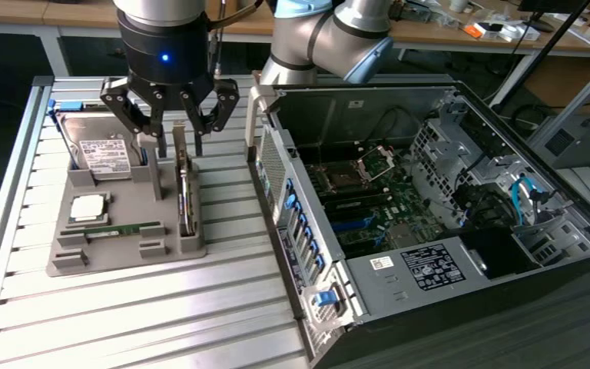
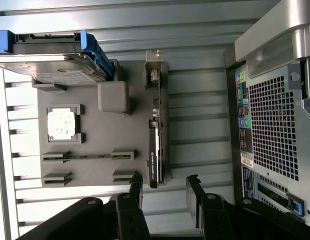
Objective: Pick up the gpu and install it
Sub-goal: 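Pick up the gpu and move the gpu toward the slot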
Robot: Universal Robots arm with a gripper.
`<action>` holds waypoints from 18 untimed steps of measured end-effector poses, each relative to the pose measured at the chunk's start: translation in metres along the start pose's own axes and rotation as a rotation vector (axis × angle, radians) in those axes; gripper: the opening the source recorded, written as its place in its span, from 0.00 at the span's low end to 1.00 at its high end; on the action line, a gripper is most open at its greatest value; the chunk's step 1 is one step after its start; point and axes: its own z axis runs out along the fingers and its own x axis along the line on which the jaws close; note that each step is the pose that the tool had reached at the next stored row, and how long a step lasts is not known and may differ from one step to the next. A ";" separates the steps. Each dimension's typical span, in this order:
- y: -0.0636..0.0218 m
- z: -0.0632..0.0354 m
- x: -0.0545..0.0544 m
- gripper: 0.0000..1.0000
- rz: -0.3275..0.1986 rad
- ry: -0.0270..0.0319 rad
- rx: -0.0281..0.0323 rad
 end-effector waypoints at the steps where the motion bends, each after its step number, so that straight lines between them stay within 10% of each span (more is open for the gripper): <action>1: 0.0000 0.0006 0.000 0.48 0.000 0.0001 0.0001; 18: -0.0003 0.0059 0.000 0.48 0.000 0.0001 0.0000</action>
